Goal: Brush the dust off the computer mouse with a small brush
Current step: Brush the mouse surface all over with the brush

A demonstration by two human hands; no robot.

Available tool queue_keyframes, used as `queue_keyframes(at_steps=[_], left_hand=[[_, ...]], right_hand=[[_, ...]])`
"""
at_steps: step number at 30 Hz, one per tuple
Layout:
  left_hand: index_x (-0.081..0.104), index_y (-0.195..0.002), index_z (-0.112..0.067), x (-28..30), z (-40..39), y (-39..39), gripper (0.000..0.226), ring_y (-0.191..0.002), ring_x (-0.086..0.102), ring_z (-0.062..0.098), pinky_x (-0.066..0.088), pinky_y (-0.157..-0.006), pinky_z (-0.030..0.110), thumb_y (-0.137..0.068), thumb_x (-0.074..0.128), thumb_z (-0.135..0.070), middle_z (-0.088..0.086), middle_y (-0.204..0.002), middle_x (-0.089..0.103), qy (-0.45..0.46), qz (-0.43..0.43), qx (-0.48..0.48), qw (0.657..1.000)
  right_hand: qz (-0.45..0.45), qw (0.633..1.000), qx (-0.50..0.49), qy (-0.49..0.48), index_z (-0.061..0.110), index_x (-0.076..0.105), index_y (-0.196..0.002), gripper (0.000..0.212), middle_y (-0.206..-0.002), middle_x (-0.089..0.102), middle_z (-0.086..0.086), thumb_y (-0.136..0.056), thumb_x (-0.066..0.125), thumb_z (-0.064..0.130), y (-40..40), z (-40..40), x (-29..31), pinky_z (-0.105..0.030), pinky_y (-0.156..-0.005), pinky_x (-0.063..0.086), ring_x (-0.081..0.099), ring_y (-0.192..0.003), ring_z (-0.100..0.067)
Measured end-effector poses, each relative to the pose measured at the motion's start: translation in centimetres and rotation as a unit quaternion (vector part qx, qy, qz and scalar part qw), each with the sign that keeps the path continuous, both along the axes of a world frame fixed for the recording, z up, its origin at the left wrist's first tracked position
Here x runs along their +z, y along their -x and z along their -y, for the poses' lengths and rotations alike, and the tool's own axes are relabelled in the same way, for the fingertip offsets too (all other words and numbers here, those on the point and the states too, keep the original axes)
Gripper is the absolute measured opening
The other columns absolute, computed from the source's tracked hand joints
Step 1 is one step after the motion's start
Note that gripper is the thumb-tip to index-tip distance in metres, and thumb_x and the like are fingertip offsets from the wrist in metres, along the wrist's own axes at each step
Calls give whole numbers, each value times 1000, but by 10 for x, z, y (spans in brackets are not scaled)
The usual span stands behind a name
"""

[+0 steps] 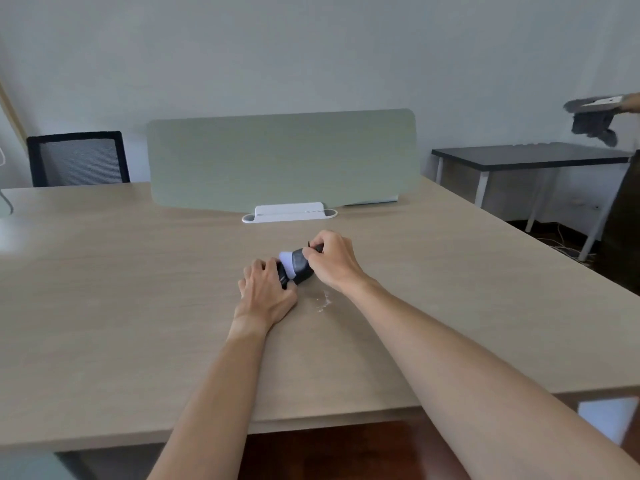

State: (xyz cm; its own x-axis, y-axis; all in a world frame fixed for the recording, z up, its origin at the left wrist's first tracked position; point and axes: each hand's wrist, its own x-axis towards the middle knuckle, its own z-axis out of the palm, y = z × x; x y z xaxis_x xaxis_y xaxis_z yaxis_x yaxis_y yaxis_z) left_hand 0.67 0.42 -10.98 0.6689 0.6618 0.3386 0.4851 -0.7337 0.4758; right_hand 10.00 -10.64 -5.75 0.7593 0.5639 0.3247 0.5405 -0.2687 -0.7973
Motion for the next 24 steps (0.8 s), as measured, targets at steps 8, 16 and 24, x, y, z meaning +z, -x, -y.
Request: queue_keyframes(at_steps=[8, 16, 24], left_hand=[[46, -123, -29, -1, 1, 1, 50, -108, 43, 29, 33, -94, 42, -78, 58, -47, 4, -109, 49, 1, 11, -13, 1000], [46, -79, -27, -3, -2, 2, 30, -100, 46, 27, 32, -85, 36, -69, 61, -52, -2, -92, 45, 8, 12, -15, 1000], [51, -121, -28, -4, -4, 0, 69, -116, 45, 28, 33, -96, 42, -62, 69, -59, 1, -113, 53, 22, 33, -23, 999]], right_hand=[[88, 993, -53, 62, 9, 51, -84, 9, -95, 58, -12, -92, 50, 14, 0, 2, 5, -35, -67, 44, 53, -82, -32], [20, 1000, 15, 9, 7, 62, -85, 7, -84, 61, 0, -84, 58, 11, 4, 0, 2, -23, -62, 39, 56, -83, -21], [43, 997, -62, -10, 10, 57, -85, 6, -88, 61, -4, -89, 54, 12, -7, 10, -1, -29, -63, 46, 56, -81, -23]])
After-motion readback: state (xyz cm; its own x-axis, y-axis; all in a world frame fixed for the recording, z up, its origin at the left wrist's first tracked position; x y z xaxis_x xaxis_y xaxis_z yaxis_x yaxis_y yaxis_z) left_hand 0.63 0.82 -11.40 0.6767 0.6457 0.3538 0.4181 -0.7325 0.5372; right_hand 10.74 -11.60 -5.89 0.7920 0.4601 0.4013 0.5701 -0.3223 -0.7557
